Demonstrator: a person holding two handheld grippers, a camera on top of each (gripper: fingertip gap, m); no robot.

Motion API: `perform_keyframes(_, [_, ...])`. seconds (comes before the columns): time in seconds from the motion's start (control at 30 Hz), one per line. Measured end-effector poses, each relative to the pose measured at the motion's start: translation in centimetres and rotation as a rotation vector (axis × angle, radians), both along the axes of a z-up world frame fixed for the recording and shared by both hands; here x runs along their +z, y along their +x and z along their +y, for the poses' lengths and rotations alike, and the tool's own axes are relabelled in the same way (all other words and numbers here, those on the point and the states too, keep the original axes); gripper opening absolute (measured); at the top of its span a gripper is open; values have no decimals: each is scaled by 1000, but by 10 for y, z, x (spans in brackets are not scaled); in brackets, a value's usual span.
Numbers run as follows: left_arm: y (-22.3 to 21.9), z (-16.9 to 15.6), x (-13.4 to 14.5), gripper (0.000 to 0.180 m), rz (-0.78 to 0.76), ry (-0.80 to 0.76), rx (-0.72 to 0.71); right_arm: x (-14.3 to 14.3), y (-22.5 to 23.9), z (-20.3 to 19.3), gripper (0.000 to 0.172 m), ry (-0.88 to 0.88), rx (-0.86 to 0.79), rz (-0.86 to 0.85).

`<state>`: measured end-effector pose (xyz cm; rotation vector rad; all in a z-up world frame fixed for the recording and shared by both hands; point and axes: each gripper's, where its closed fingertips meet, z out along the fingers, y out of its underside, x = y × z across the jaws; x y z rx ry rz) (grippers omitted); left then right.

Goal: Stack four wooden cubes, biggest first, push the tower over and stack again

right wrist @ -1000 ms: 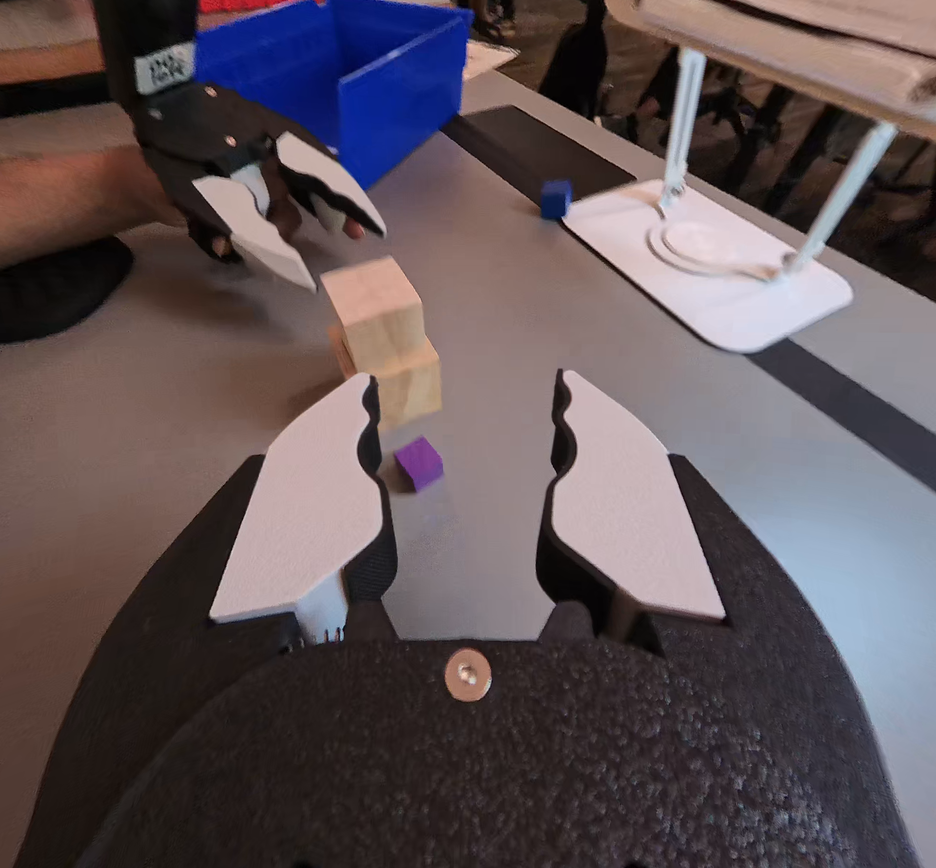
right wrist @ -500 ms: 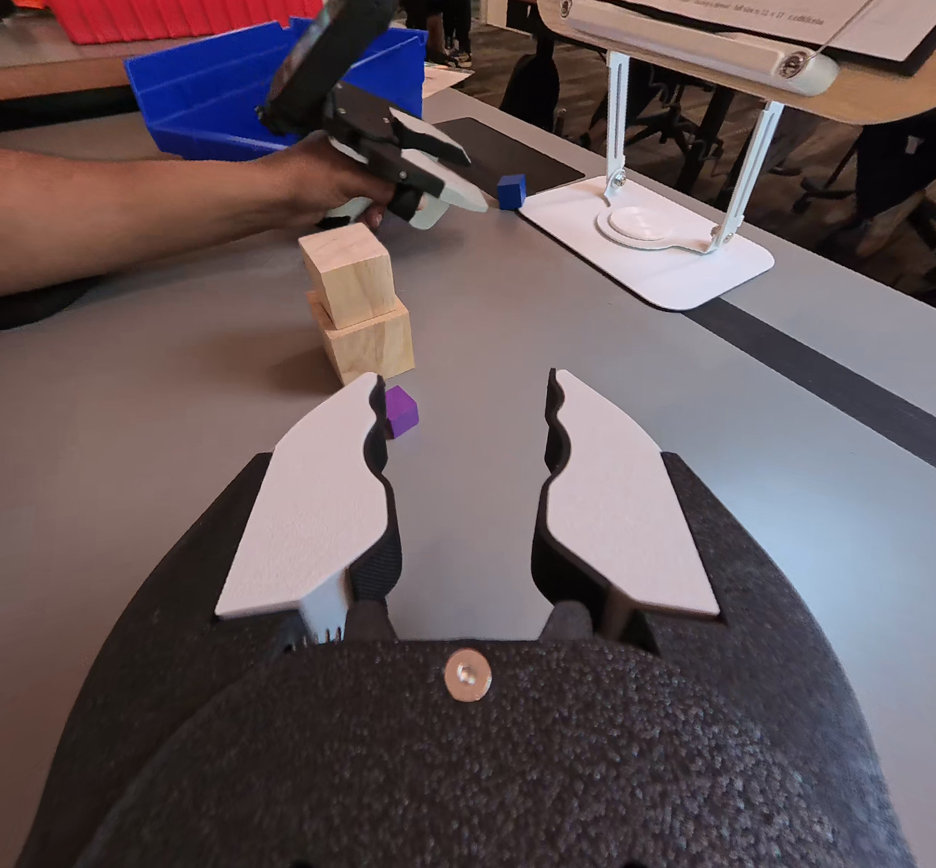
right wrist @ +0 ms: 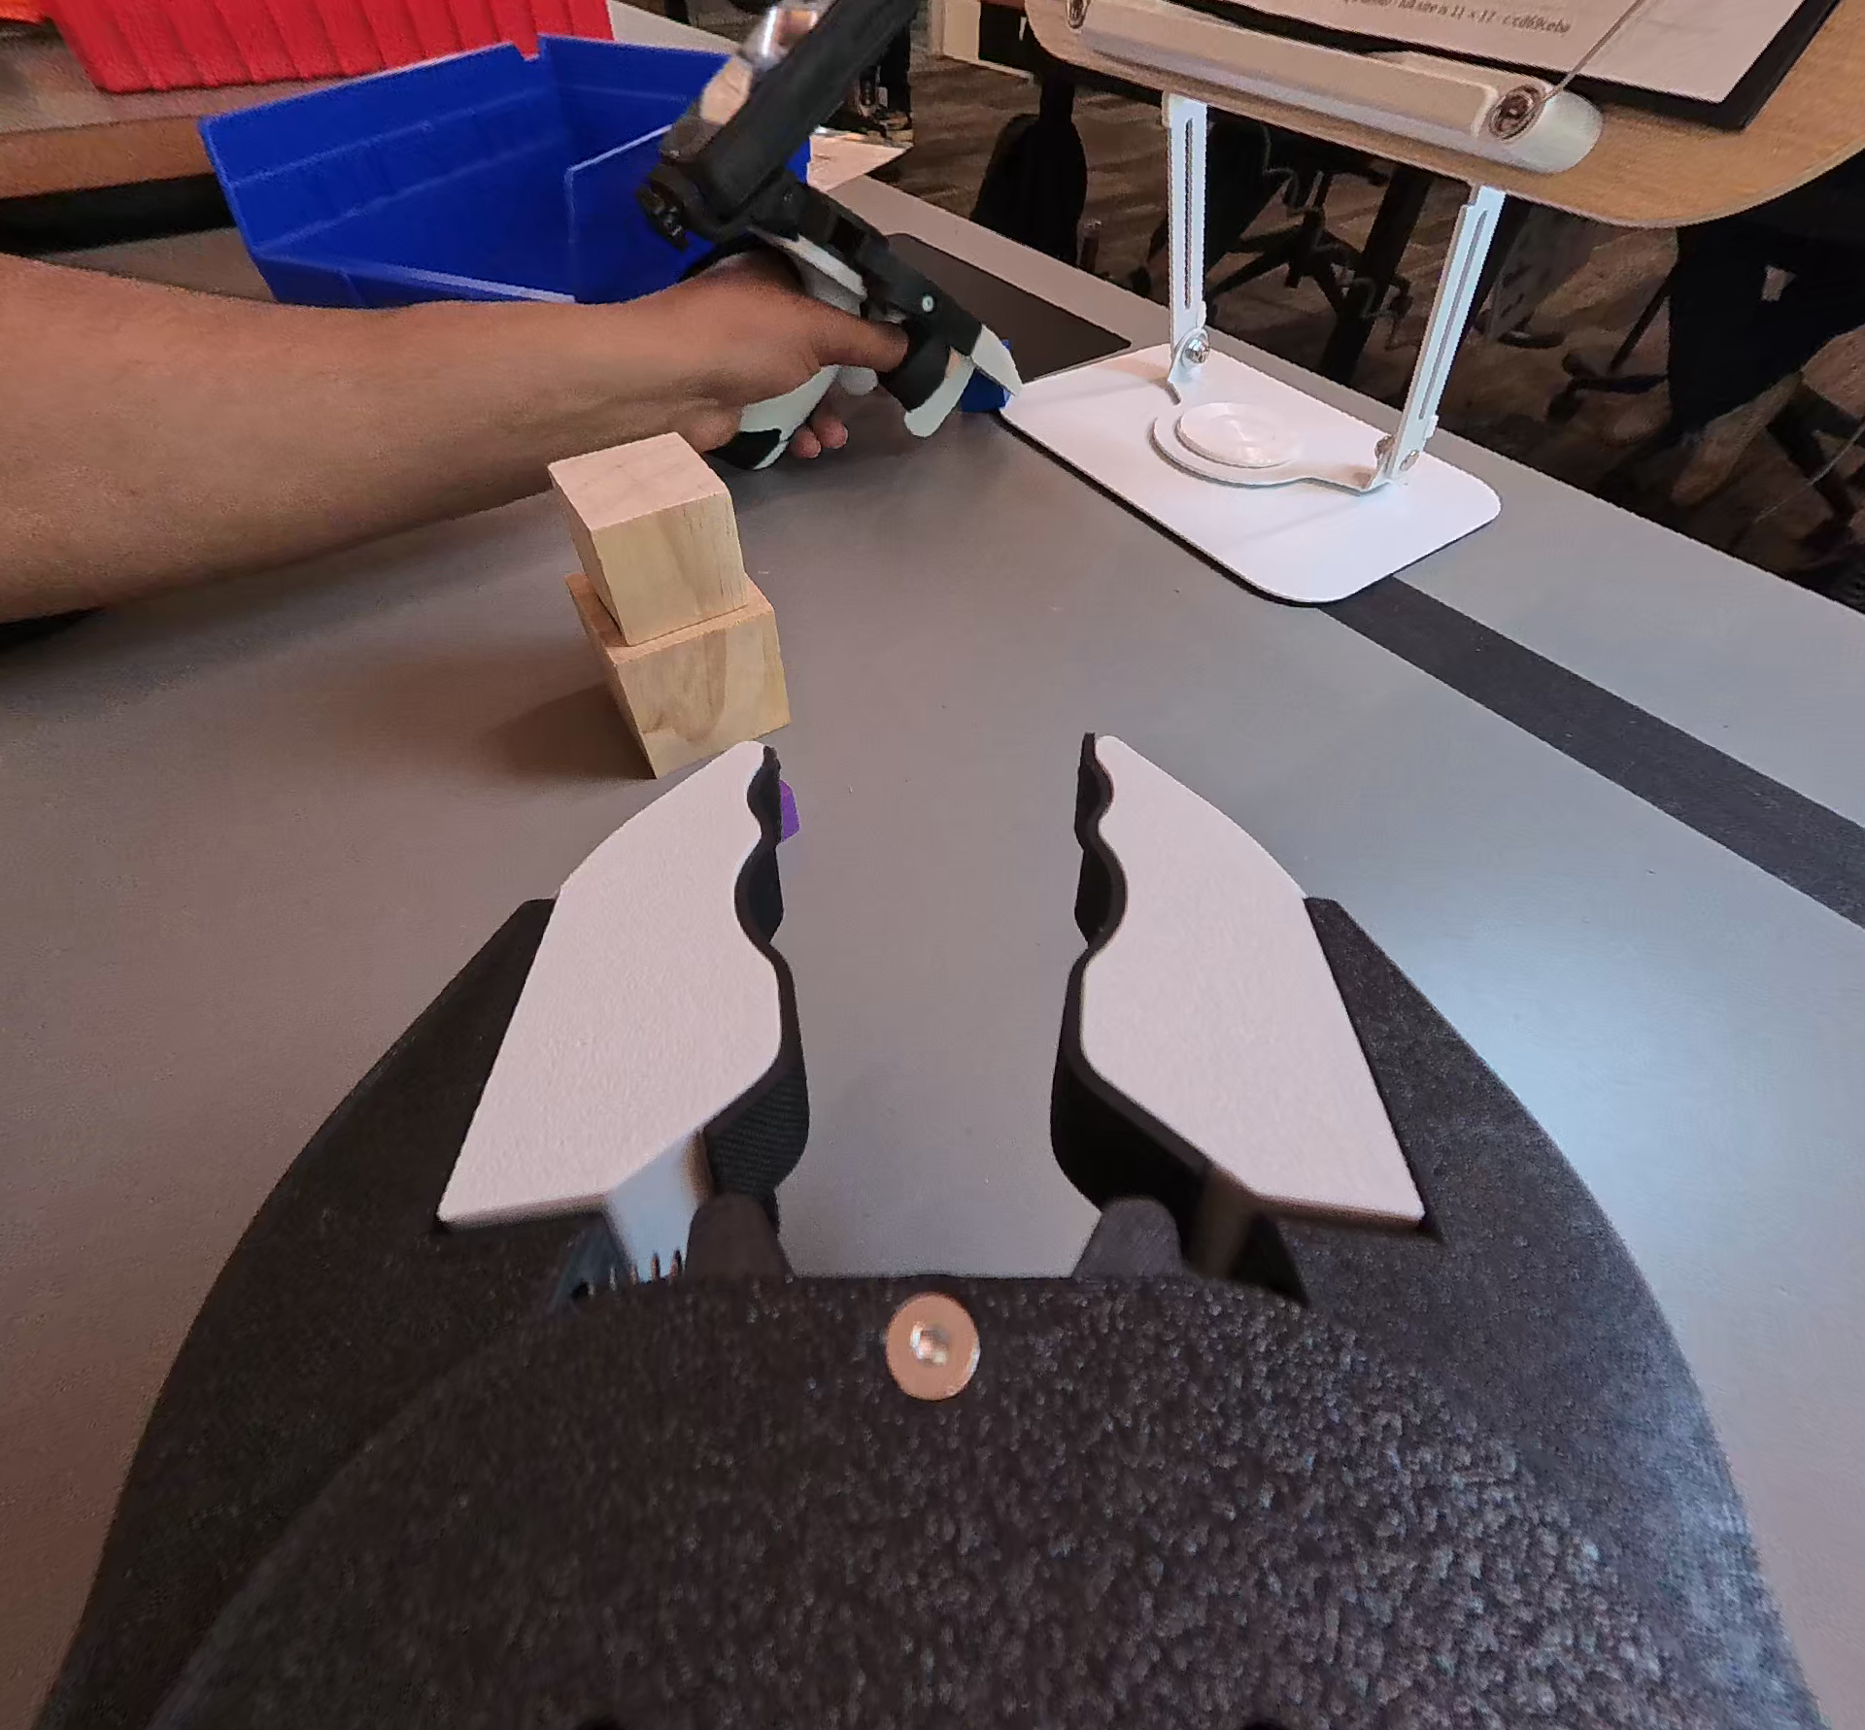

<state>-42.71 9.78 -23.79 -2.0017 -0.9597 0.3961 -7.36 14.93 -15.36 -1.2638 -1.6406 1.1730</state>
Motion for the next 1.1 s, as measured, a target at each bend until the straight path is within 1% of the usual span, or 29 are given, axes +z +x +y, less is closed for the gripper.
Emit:
perform_keyframes(0.07, [-1,2,-1,54,1,-14,8,2,1,-1,56,7,0,8])
perform_keyframes(0.2, [2,7,-1,41,27,-28,-28,6,3,-2,55,13,-2,22])
perform_keyframes(0.27, [4,9,-2,42,36,-47,-55,7,4,-1,55,14,-4,27])
perform_keyframes(0.4, [2,13,-5,48,41,-80,-93,7,4,-1,55,11,-5,26])
perform_keyframes(0.47, [3,17,-7,54,48,-99,-150,6,4,-1,55,14,-6,24])
perform_keyframes(0.53, [1,16,-7,54,68,-120,-174,6,4,0,55,17,-7,22])
perform_keyframes(0.67, [8,19,-6,42,75,-109,-269,3,3,1,54,12,-6,13])
perform_keyframes(0.77, [14,15,-6,40,108,-132,-331,1,3,0,54,13,-3,9])
perform_keyframes(0.87, [26,11,-6,40,122,-129,-421,0,3,-1,54,14,2,3])
perform_keyframes(0.97, [47,5,-6,40,150,-140,-560,-1,3,-2,54,18,6,0])
perform_keyframes(1.1, [98,-10,-6,40,181,-147,-862,-3,2,-3,53,18,13,-6])
